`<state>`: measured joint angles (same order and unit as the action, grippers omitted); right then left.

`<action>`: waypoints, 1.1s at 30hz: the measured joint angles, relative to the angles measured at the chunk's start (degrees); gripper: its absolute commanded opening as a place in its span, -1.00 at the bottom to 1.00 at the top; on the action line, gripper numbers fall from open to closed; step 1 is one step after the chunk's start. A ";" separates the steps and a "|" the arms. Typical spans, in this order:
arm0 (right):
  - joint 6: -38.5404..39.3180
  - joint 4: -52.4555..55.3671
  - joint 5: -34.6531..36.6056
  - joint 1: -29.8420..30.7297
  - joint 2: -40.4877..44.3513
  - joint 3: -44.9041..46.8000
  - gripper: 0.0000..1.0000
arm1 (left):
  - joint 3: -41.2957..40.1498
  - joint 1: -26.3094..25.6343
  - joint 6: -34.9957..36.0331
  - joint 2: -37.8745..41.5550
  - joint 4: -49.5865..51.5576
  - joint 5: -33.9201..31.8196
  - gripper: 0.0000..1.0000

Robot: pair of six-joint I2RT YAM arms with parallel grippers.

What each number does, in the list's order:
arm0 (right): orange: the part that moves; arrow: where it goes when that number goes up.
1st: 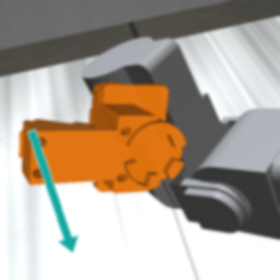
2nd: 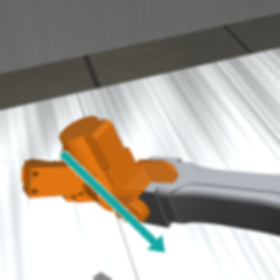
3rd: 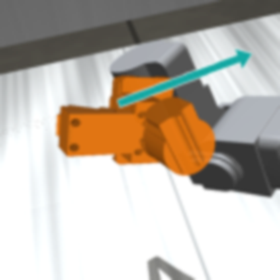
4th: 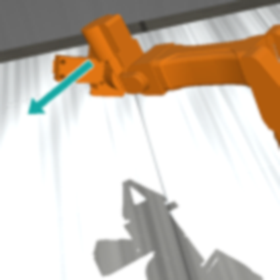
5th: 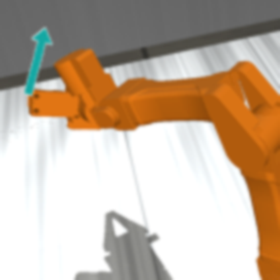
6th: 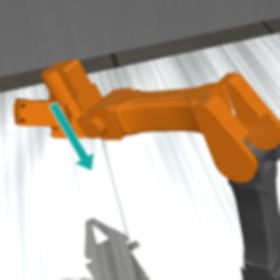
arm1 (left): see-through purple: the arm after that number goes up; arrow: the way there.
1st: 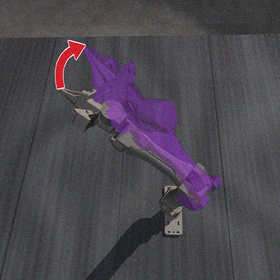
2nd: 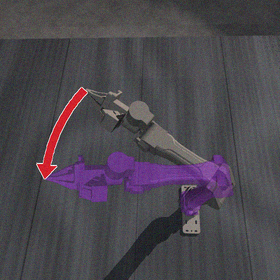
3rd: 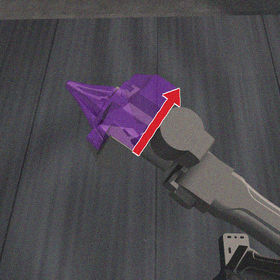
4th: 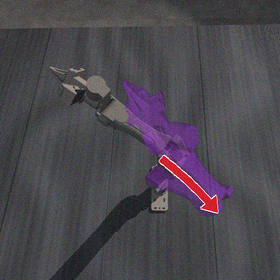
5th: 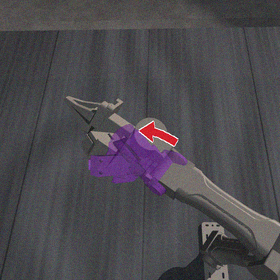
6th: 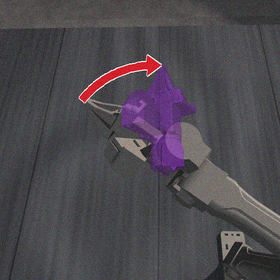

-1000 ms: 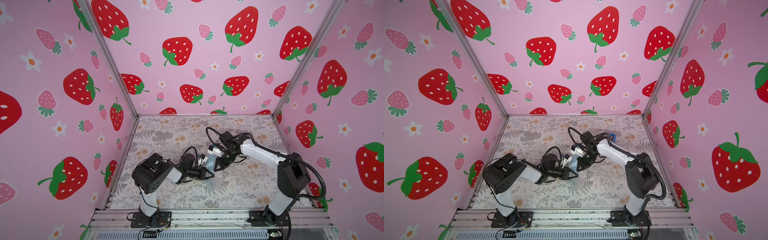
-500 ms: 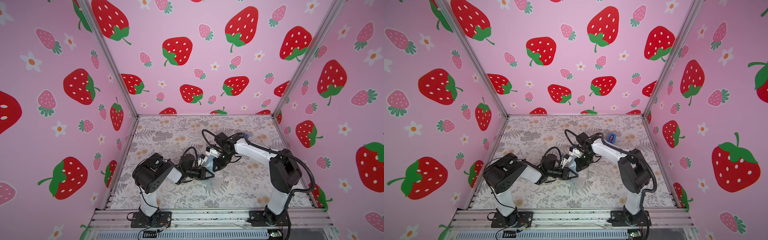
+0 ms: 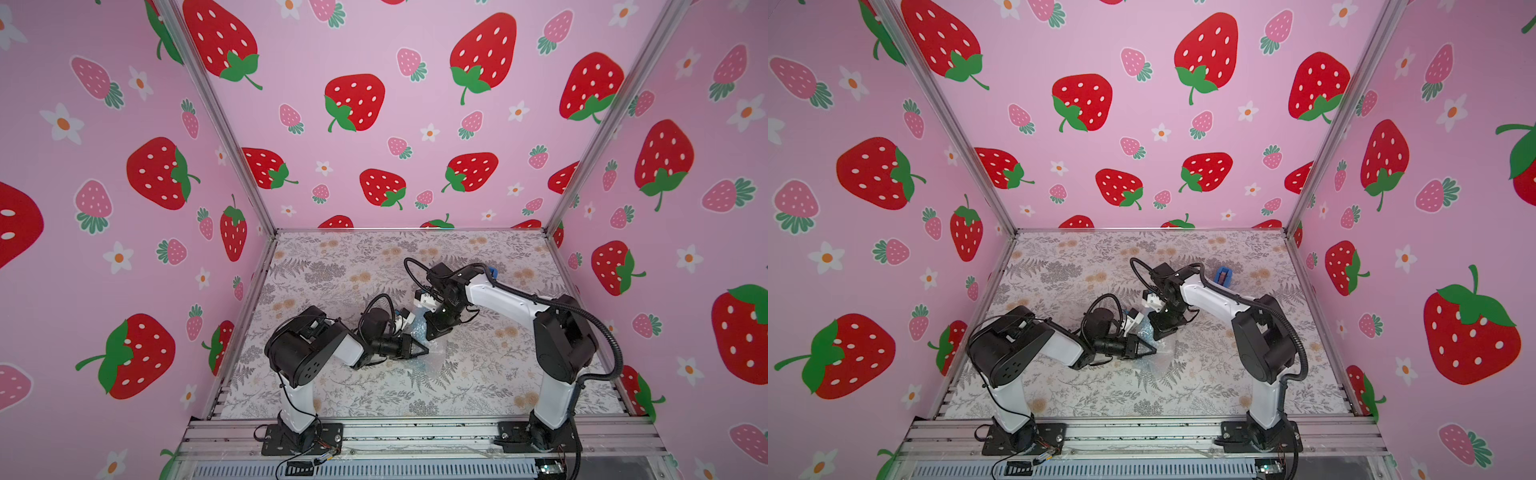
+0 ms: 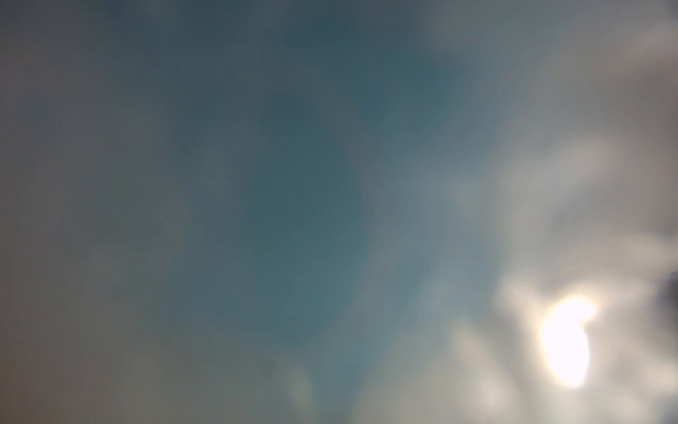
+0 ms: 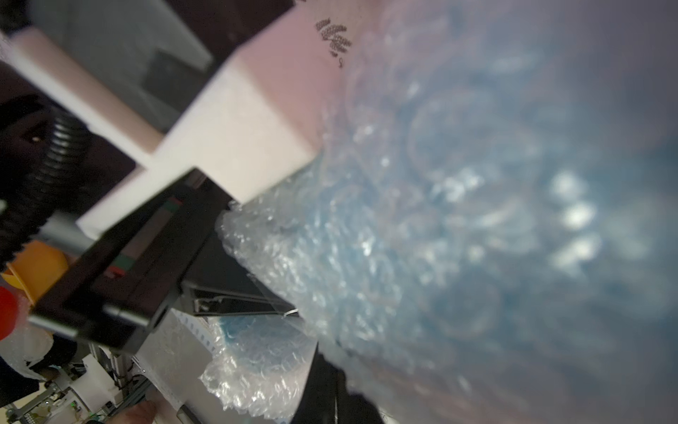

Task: Wrap wine glasses in bubble wrap
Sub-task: Stick the tape on the bubble wrap.

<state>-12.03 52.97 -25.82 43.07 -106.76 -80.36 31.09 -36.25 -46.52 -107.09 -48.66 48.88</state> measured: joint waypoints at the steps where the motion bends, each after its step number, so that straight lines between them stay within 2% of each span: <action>1: -0.52 -0.02 -0.02 0.00 -0.02 0.00 -1.00 | -0.02 0.00 -0.04 0.00 -0.07 -0.02 -0.96; 3: -1.86 -0.09 -0.02 0.00 -0.02 0.00 -0.99 | -0.13 0.00 -0.11 0.00 -0.33 -0.09 -0.96; 8: -4.76 -0.28 -0.22 0.00 0.00 0.00 -0.62 | -0.31 0.00 -0.37 -0.09 -0.87 -0.22 -0.97; 11: -6.47 -0.46 -0.57 0.11 0.00 0.00 -0.51 | -0.33 0.00 -0.68 -0.13 -1.01 -0.26 -0.97; 33: -16.15 -1.05 0.76 0.11 0.00 0.00 -0.56 | -0.72 0.07 -1.33 -0.28 -2.16 -0.37 -0.98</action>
<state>-28.18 51.92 -25.06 43.18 -106.76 -80.36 30.37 -36.18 -47.86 -107.37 -50.83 48.51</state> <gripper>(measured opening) 0.222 0.159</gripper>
